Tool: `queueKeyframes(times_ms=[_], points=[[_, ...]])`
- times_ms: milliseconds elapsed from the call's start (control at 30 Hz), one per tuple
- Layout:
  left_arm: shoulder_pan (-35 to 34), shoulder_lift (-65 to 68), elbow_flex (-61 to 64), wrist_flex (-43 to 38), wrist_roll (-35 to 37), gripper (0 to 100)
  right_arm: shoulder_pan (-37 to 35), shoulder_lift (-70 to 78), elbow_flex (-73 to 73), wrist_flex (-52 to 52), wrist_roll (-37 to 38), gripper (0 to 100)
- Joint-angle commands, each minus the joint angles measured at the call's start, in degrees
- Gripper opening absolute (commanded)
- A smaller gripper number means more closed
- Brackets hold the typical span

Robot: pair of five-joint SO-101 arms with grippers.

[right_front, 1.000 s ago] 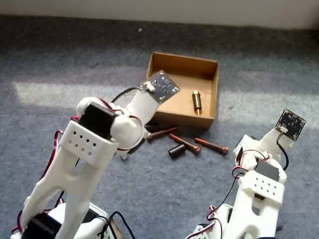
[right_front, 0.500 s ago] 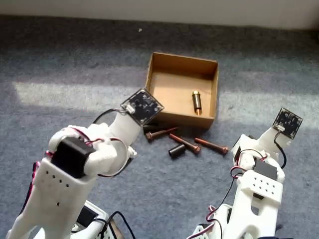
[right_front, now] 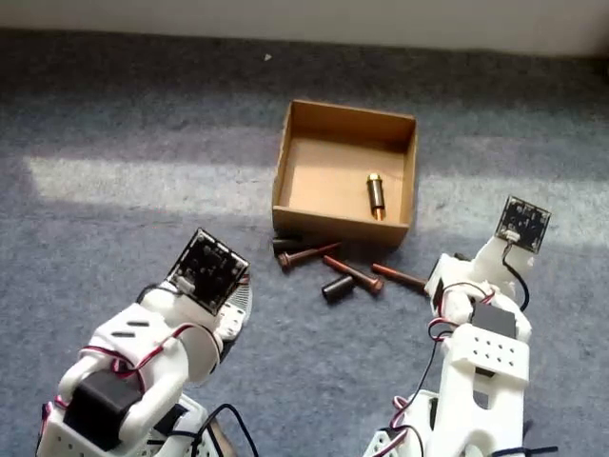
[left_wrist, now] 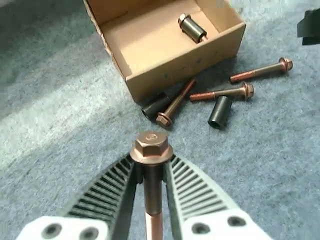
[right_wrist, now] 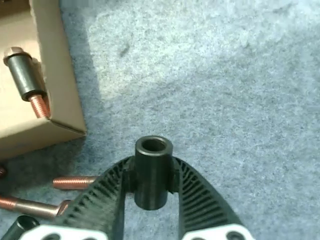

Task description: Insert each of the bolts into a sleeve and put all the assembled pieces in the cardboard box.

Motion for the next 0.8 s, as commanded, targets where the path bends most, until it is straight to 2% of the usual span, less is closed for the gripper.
queueKeyframes(times_ms=[0, 200, 467, 600, 767], points=[[0.75, -11.74, 5.14, -6.33, -4.31, 1, -2.33, -1.63, -0.48, -0.92, 0.7, 0.6], [0.75, -21.23, 11.65, -14.59, -4.13, 1, -9.19, -1.63, -0.75, -0.92, 4.75, 0.6], [0.66, -21.49, 16.4, -29.89, -4.04, 1, -21.41, -1.63, -0.92, -0.92, 5.45, 0.6], [0.66, -21.49, 16.4, -34.9, -3.69, 1, -28.44, -1.63, -3.21, -1.27, 5.54, 0.6], [-1.98, -21.41, 16.13, -38.59, 6.15, 1, -35.56, -1.63, -6.73, -2.42, 5.63, 0.6]])
